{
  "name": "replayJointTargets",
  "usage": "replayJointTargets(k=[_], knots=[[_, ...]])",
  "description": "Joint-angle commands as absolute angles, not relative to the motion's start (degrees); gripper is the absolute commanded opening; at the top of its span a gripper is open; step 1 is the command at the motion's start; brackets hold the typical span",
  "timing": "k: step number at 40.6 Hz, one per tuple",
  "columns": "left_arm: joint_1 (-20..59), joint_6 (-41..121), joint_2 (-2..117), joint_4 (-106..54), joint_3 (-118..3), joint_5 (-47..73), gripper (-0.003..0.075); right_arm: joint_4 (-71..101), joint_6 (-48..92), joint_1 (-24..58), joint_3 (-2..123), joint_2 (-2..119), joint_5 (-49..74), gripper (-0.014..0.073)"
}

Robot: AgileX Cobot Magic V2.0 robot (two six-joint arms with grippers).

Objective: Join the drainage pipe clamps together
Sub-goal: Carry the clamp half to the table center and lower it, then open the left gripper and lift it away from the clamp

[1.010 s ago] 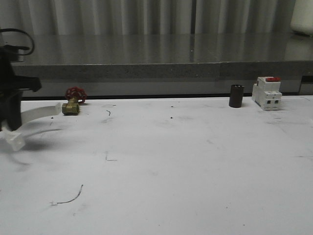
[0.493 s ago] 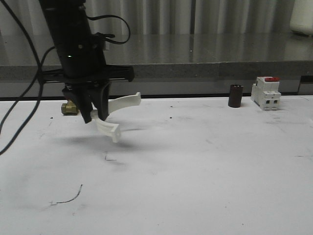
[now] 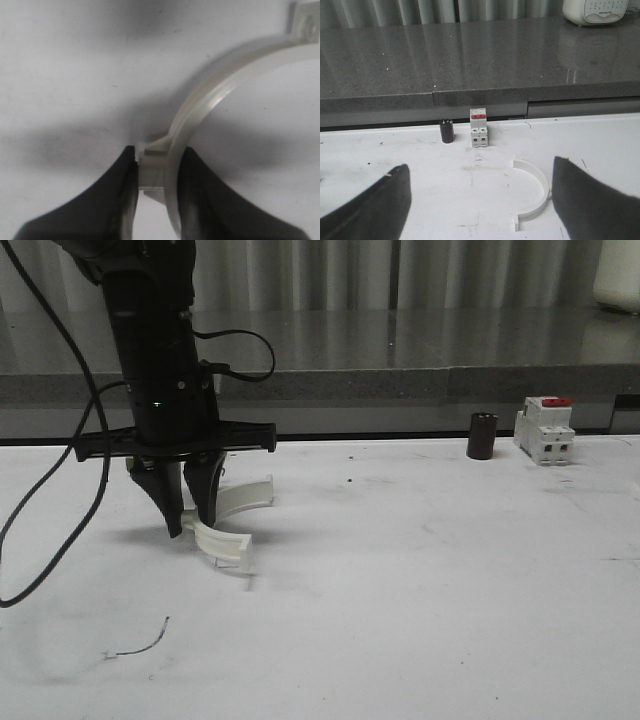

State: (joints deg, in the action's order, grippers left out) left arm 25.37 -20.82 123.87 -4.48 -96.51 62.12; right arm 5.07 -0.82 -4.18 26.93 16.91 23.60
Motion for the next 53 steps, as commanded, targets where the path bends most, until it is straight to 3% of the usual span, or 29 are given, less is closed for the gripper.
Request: replayJointTargets(k=[1,10,23,39,44,53], knots=[[25.7,-21.9,121.3,-4.6,-98.2,62.6,0.0138,4.7,-0.6,-4.6,28.8,17.8,18.9,0.0598],[26.0,-21.9,122.1,-4.7,-98.2,62.3,0.0191,4.7,-0.6,-4.6,28.8,17.8,18.9,0.0598],[26.0,-19.4,121.9,-4.7,-98.2,62.1,0.0433,4.7,-0.6,-4.6,28.8,17.8,18.9,0.0598],[26.8,-14.9,111.6,1.5,-97.9,65.4,0.0438,4.7,-0.6,-4.6,28.8,17.8,18.9,0.0598],[26.8,-11.8,106.7,1.7,-97.6,64.6,0.0383,4.7,-0.6,-4.6,28.8,17.8,18.9,0.0598],[26.6,-11.2,97.5,4.1,-91.6,58.6,0.0077,4.7,-0.6,-4.6,28.8,17.8,18.9,0.0598]])
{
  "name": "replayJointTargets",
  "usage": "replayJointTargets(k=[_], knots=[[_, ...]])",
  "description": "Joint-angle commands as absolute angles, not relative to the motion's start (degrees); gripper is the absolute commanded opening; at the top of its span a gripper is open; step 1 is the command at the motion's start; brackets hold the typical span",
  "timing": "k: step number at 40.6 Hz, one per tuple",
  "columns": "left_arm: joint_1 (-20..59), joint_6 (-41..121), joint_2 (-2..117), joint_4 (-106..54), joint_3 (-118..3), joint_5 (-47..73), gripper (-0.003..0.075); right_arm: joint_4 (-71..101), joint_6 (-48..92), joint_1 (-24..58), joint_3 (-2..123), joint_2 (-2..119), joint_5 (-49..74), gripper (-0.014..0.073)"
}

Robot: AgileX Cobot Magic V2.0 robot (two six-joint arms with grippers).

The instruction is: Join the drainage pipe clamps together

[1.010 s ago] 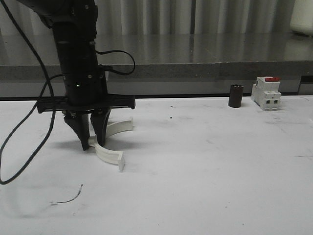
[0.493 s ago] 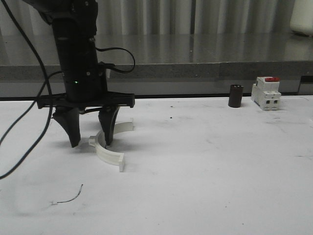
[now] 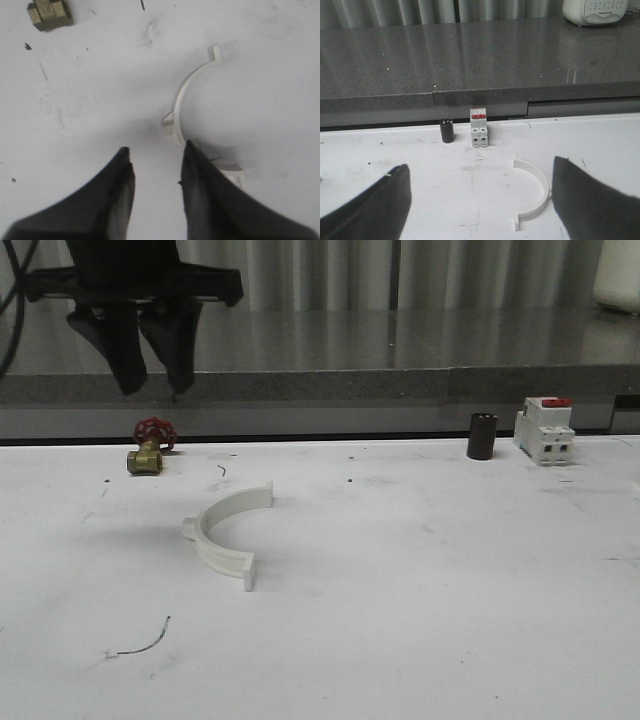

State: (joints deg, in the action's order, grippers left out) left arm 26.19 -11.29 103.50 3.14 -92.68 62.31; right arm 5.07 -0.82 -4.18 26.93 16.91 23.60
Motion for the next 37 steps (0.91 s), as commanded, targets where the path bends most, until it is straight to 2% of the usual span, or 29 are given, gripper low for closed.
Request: replayJointTargets(k=[1,3,17,29,37], knots=[[26.5,-11.2,96.5,4.2,-90.1,57.5,0.0046,4.7,-0.6,-4.6,28.8,17.8,18.9,0.0598],[25.8,-11.7,94.2,4.7,-87.3,55.8,-0.0021,4.7,-0.6,-4.6,28.8,17.8,18.9,0.0598],[17.2,-10.3,72.2,8.4,-61.6,40.7,-0.002,4.7,-0.6,-4.6,28.8,17.8,18.9,0.0598],[17.1,-10.2,45.0,11.2,-36.7,20.5,-0.002,4.7,-0.6,-4.6,28.8,17.8,18.9,0.0598],[17.1,-10.1,26.5,14.9,-26.6,15.6,-0.002,4.7,-0.6,-4.6,28.8,17.8,18.9,0.0598]])
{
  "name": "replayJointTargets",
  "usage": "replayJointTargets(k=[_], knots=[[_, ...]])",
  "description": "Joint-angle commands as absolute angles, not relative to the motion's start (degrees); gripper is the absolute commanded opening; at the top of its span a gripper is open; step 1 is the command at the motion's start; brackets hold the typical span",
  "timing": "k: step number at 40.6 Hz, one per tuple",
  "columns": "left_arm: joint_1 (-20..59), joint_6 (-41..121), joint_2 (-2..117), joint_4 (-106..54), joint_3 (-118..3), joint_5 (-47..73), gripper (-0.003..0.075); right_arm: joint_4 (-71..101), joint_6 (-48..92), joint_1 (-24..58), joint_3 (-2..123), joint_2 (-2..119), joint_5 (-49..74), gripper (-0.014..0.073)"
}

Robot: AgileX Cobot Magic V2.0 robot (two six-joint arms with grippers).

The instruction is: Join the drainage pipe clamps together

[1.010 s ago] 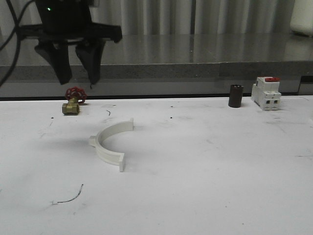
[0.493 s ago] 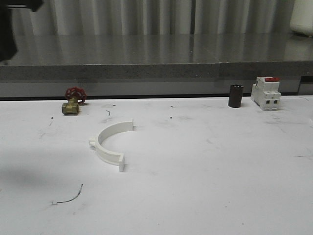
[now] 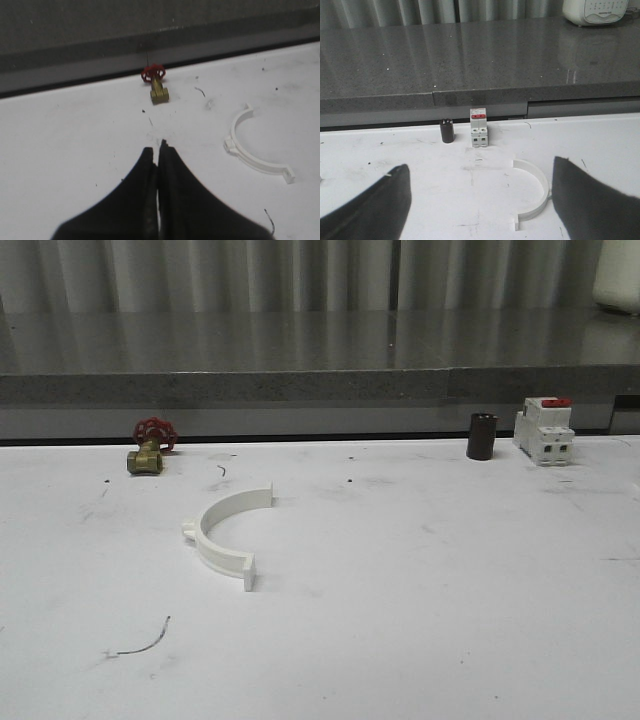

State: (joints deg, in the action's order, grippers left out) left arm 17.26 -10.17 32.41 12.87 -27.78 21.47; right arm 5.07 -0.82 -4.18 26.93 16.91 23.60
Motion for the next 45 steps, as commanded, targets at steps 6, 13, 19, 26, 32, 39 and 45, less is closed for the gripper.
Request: replayJointTargets(k=[6,13,19,26,32,39,45], knots=[[17.1,-10.1,16.3,17.5,-21.9,15.6,-0.002,4.7,-0.6,-4.6,28.8,17.8,18.9,0.0598],[17.1,-10.1,13.1,17.5,-20.6,15.6,-0.002,4.7,-0.6,-4.6,28.8,17.8,18.9,0.0598],[17.1,-10.1,13.1,17.5,-20.6,15.6,-0.002,4.7,-0.6,-4.6,28.8,17.8,18.9,0.0598],[17.1,-10.1,13.1,17.5,-20.6,15.6,-0.002,4.7,-0.6,-4.6,28.8,17.8,18.9,0.0598],[17.1,-10.1,13.1,17.5,-20.6,15.6,-0.002,4.7,-0.6,-4.6,28.8,17.8,18.9,0.0598],[17.1,-10.1,13.1,17.5,-20.6,15.6,-0.002,4.7,-0.6,-4.6,28.8,17.8,18.9,0.0598],[17.1,-10.1,13.1,17.5,-20.6,15.6,-0.002,4.7,-0.6,-4.6,28.8,17.8,18.9,0.0598]])
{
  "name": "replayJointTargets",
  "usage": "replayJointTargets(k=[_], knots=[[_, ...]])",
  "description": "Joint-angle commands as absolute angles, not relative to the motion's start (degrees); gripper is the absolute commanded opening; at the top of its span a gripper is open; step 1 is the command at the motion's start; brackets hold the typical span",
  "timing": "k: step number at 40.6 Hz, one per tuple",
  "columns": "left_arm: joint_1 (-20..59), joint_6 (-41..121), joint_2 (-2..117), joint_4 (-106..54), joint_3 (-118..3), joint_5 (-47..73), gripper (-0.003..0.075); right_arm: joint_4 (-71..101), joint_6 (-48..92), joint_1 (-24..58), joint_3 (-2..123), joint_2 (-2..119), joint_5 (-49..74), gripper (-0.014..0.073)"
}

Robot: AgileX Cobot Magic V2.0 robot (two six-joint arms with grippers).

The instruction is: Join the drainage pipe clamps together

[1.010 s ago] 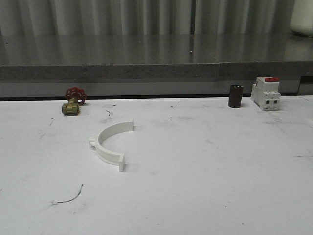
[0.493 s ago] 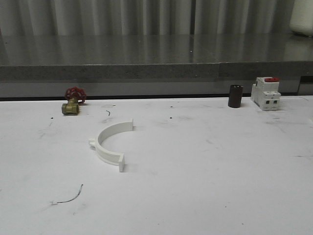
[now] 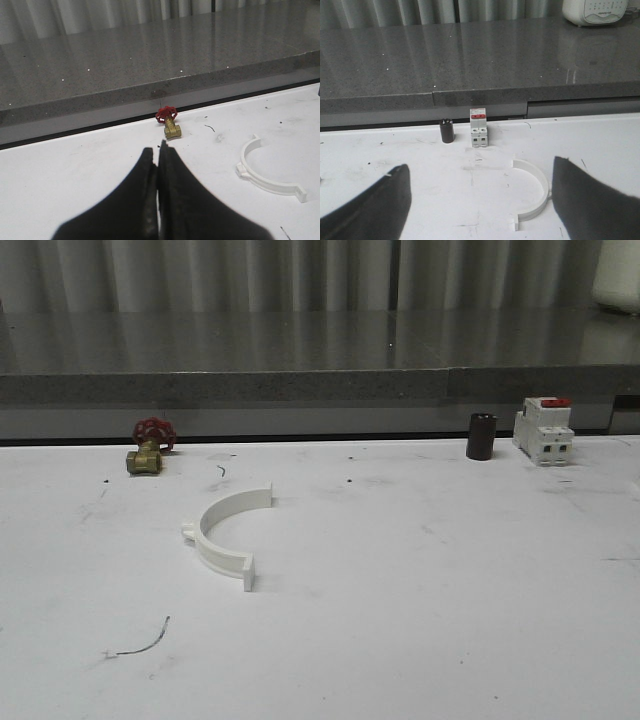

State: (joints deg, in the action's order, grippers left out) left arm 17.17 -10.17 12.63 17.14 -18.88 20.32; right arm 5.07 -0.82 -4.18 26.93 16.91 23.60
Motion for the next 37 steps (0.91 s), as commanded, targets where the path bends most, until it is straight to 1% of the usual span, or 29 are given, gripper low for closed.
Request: replayJointTargets(k=[1,17,22,28,37], knots=[[17.1,-10.1,13.1,17.5,-20.6,15.6,-0.002,4.7,-0.6,-4.6,28.8,17.8,18.9,0.0598],[17.1,-10.1,13.1,17.5,-20.6,15.6,-0.002,4.7,-0.6,-4.6,28.8,17.8,18.0,0.0598],[17.1,-10.1,13.1,17.5,-20.6,15.6,-0.002,4.7,-0.6,-4.6,29.3,19.2,19.9,0.0598],[17.1,-10.1,13.1,17.5,-20.6,15.6,-0.002,3.9,-0.6,-4.6,33.4,29.6,22.8,0.0598],[17.1,-10.1,13.1,17.5,-20.6,15.6,-0.002,3.7,-0.6,-4.6,46.1,52.5,31.9,0.0598]])
